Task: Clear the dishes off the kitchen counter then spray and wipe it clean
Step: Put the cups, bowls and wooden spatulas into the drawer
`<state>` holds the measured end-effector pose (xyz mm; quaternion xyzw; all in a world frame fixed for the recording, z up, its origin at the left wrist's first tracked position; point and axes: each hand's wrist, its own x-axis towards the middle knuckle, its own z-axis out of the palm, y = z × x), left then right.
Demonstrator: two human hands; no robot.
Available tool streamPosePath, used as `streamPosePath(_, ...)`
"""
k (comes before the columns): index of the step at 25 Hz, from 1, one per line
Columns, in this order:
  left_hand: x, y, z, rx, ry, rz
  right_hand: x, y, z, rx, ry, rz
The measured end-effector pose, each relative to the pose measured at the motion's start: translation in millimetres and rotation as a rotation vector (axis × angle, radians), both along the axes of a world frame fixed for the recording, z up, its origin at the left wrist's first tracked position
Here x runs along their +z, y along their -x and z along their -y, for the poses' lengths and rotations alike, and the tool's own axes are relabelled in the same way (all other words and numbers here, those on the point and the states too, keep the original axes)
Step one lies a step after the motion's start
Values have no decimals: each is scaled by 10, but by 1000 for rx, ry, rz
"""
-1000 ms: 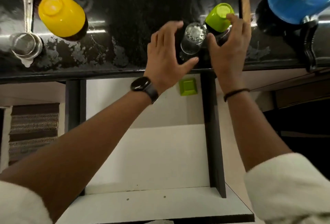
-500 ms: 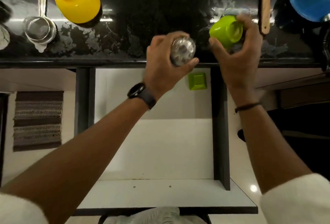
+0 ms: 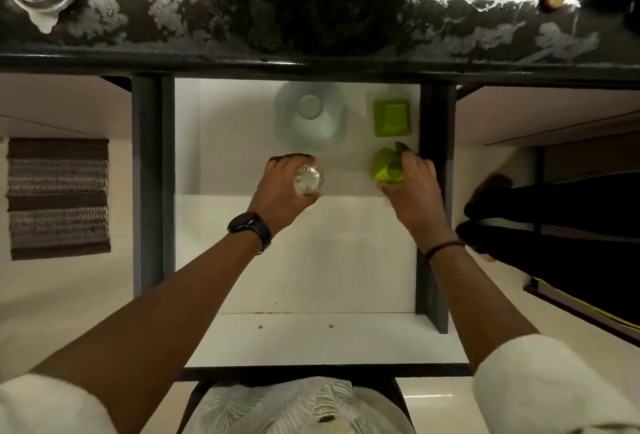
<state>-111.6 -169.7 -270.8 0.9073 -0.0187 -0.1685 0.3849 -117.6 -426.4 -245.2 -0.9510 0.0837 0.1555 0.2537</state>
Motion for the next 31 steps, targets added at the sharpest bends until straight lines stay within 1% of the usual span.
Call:
streamPosePath(2, -88, 29, 13, -19, -27, -38, -73, -64, 71, 104, 84, -71)
streamPosePath(4, -160, 58, 24, -21, -37, -56, -137, -62, 97, 132, 135, -136)
streamPosePath(6, -212, 54, 33, -3, -23, -85, -168, -29, 97, 159, 176, -152)
streamPosePath(9, -174, 52, 54, 11, 19, -105, -58, -17, 54, 204, 139, -99)
streamPosePath(11, -6, 91, 46, 13, 53, -72, 157, 3, -38, 166, 63, -7)
streamPosePath(13, 237, 111, -8, -21, 79, 56, 438, 30, -182, 141, -21, 160)
streamPosePath(15, 518, 48, -119, -34, 90, 243, 749, -32, -395, 163, -93, 352)
streamPosePath(16, 624, -12, -172, -27, 91, 321, 858, -105, -490, 175, -126, 415)
streamPosePath(18, 829, -223, -344, 33, 70, 475, 1041, -365, -740, 203, -181, 462)
streamPosePath(19, 920, -346, -467, 83, 49, 546, 1117, -516, -897, 219, -202, 448)
streamPosePath(21, 1049, -615, -772, 178, -48, 668, 1210, -848, -1239, 276, -234, 429)
streamPosePath(22, 1088, -757, -946, 232, -111, 696, 1227, -1033, -1408, 311, -246, 431)
streamPosePath(24, 1116, -1047, -1313, 387, -218, 662, 1183, -1458, -1747, 376, -235, 440)
streamPosePath(26, 1140, -1320, -1598, 541, -295, 542, 1122, -1897, -2031, 415, -168, 443)
streamPosePath(28, 1165, -1544, -1843, 631, -380, 464, 1083, -2242, -2328, 414, -122, 405)
streamPosePath(31, 1240, -1795, -2145, 740, -455, 425, 1076, -2557, -2705, 397, -94, 361)
